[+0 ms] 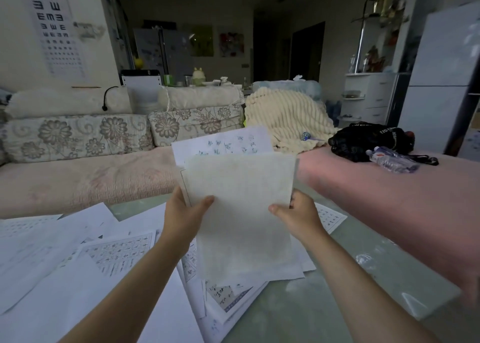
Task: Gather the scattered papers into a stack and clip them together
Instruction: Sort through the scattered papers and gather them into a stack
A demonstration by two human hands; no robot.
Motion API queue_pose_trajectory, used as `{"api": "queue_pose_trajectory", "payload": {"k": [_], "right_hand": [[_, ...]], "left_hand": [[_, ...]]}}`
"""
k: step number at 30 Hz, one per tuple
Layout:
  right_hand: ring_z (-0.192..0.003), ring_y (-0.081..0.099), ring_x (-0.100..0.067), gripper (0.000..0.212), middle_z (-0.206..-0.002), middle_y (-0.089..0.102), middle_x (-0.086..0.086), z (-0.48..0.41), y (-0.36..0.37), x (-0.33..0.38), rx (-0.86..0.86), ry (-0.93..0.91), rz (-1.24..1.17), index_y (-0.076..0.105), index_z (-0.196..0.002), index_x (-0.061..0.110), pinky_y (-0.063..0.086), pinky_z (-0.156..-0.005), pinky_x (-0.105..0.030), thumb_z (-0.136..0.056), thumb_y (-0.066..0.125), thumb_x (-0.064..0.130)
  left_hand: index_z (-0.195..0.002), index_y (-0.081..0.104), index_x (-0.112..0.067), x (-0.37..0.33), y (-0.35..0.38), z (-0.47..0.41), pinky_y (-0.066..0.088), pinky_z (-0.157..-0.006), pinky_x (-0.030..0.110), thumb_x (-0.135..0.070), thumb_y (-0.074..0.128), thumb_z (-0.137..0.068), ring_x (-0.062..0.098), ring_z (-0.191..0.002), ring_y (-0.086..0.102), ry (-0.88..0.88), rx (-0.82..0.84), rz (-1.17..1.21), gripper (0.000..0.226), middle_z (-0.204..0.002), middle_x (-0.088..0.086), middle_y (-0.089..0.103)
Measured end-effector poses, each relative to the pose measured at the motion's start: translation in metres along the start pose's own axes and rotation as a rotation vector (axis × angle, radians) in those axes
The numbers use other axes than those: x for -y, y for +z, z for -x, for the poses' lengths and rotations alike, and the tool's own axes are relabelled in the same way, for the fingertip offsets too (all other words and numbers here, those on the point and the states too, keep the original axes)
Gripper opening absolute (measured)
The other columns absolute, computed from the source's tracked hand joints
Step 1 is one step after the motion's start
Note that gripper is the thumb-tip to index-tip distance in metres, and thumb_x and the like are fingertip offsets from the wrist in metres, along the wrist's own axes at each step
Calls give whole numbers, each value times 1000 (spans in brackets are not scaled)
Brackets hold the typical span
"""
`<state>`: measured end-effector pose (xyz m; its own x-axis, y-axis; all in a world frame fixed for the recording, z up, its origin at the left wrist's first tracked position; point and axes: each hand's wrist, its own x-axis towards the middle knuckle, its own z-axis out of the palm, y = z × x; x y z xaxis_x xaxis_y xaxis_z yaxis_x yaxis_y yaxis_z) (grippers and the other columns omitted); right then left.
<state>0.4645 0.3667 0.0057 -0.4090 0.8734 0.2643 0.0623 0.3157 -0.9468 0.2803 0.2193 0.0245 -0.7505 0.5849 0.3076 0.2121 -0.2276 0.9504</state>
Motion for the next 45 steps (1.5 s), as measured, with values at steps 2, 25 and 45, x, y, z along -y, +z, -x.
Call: {"api": "queue_pose_trajectory", "payload": {"k": [2,25,45], "right_hand": [[-75,71,-3,19,-80,76,10,3,1,1,13,6,1,71,-87,23,51,-70,-26,-80,75,5],[-84,64,-15,35,-98,67,6,12,14,4,58,73,77,55,-111,23,47,-64,-25,-84,51,1],[-94,60,-22,32,-105,60,-3,77,119,43,579,308,326,51,-116,16,49,-66,-28,-87,50,0]], "left_hand": [[-105,67,-19,-2,1,5,59,-74,35,-11,78,-80,17,-88,71,21,-34,3,28,-95,-2,74],[-112,45,-25,30,9,23,50,-83,39,-13,61,-90,19,-100,59,2,-15,-286,30,-100,-17,55],[-121,39,-17,10,-169,59,56,-59,36,-12,64,-88,22,-88,62,-525,146,-450,41,-104,4,57]]}}
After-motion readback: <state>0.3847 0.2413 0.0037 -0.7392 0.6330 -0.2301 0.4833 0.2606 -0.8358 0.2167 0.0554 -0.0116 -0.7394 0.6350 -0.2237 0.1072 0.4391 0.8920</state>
